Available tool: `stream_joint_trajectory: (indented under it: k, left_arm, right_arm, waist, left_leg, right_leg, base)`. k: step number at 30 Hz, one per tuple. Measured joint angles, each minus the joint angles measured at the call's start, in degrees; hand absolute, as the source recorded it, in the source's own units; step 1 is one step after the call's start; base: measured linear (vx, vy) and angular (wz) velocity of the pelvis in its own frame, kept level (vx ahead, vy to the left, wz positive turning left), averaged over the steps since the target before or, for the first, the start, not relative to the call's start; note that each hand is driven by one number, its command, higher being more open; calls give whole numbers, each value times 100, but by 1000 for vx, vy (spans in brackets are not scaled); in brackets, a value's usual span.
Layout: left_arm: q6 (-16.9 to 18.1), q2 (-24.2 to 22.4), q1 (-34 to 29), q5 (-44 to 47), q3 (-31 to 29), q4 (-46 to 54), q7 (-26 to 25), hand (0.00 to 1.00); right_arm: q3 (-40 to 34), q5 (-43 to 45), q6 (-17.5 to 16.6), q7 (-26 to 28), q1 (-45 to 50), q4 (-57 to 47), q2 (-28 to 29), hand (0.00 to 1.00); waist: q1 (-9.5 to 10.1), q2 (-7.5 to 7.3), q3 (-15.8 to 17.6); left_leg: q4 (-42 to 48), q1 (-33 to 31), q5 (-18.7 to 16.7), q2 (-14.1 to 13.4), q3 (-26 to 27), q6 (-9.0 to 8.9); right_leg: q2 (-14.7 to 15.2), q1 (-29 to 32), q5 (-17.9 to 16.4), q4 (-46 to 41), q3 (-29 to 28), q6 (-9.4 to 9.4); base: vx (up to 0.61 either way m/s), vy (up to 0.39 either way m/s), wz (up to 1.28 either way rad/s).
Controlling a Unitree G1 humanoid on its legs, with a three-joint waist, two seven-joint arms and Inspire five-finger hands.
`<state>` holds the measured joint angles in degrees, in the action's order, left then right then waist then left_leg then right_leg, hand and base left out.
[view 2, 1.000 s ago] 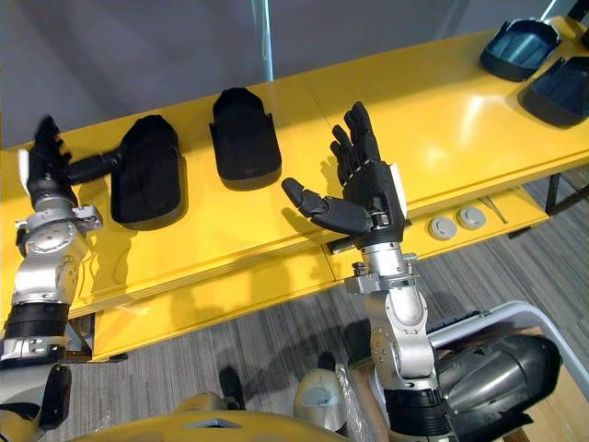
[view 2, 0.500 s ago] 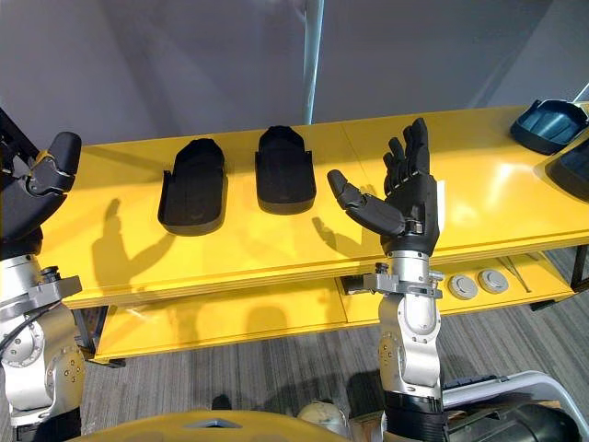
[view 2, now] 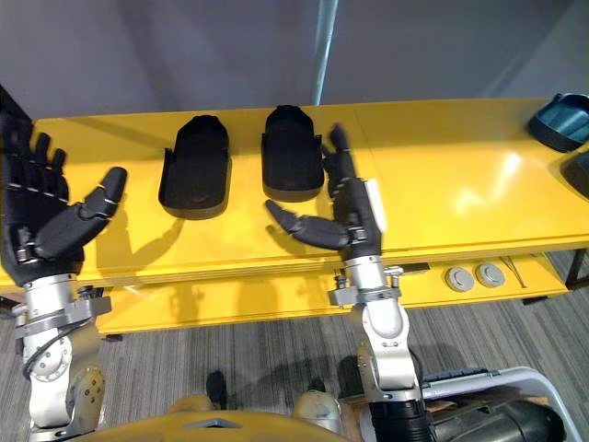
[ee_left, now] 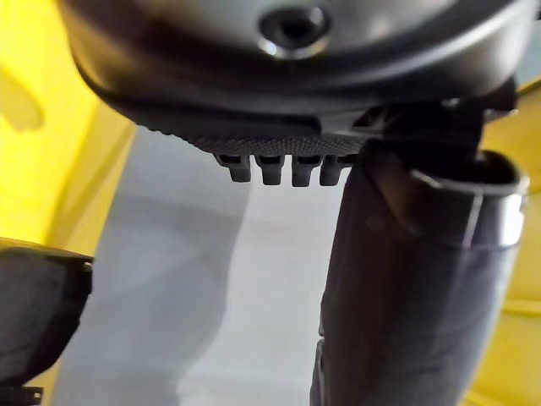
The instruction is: Walk over and take three plastic housings, then place them on the shelf
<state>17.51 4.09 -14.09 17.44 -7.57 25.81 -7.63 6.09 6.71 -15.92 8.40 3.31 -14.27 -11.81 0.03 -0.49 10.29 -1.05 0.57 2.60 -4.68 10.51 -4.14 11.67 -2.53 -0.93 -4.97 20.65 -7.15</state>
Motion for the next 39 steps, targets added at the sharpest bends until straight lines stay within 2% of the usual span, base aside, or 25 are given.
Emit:
stream_joint_trajectory:
  k: [3,7,11,16,21,24,28,34,39]
  left_arm:
    - [-12,1,-40,1,-20,-75,30,100]
    - [-52,37,-266,2,-6,-77,34,100]
    - [-145,38,-289,1,59,-78,44,100]
    - [-153,36,-286,-7,320,-79,23,100]
    - [-156,37,-288,-5,332,-80,-52,100]
    - [-164,43,-288,0,332,-88,-44,100]
    - [-247,134,-344,36,328,-103,25,100]
    - [-301,347,-535,152,330,-413,64,100]
    - [-409,422,-661,481,338,-452,373,100]
  right_arm:
    - [35,-518,-9,-6,-220,2,-173,100]
    - [20,-519,-150,66,-409,1,-228,100]
    - [199,-185,-367,44,-454,1,-272,100]
    - [606,-260,-381,-317,-680,68,-147,100]
    - [690,-1333,-308,-585,-685,134,-152,100]
    - [649,-1981,-147,-683,-751,214,-338,100]
    - [465,-2815,102,-744,-1030,485,-977,100]
    - [28,-2897,191,-743,-1281,400,-1799,100]
    - [-96,-2893,283,-544,-1310,81,-2237,100]
  waist:
    - [148,-56,70]
    - [146,-136,115]
    - [159,-123,124]
    - [152,-77,149]
    - [163,-76,149]
    - [154,-79,148]
    - [170,-82,147]
    - [151,-98,153]
    - [144,-151,188]
  left_leg:
    - [96,-9,-33,1,-34,-3]
    - [348,-21,-223,-30,22,-2]
    - [685,-58,-516,-97,96,-33]
    - [877,-236,-613,-127,131,-14]
    - [886,-333,-580,-136,99,-53]
    - [877,-365,-541,-97,54,-7]
    - [880,-398,-526,-93,4,-4]
    - [878,-409,-528,-141,19,-4]
    - [875,-416,-559,-181,59,-36]
  right_leg:
    - [14,-36,2,-3,-71,0]
    - [17,-96,5,-1,-259,-4]
    - [3,-188,6,16,-393,-6]
    - [-16,-83,6,35,-483,-5]
    - [-32,-15,6,35,-474,-3]
    - [-32,-8,12,33,-480,3]
    - [-33,-4,30,28,-515,19]
    - [-72,28,136,29,-581,69]
    - [-90,59,138,36,-658,65]
  base:
    - [44,10,7]
    - [10,18,-7]
    - [-25,13,-15]
    - [-27,6,-4]
    - [4,-1,4]
    - [19,15,10]
    - [7,8,7]
    - [-12,2,-2]
    - [-29,-7,-4]
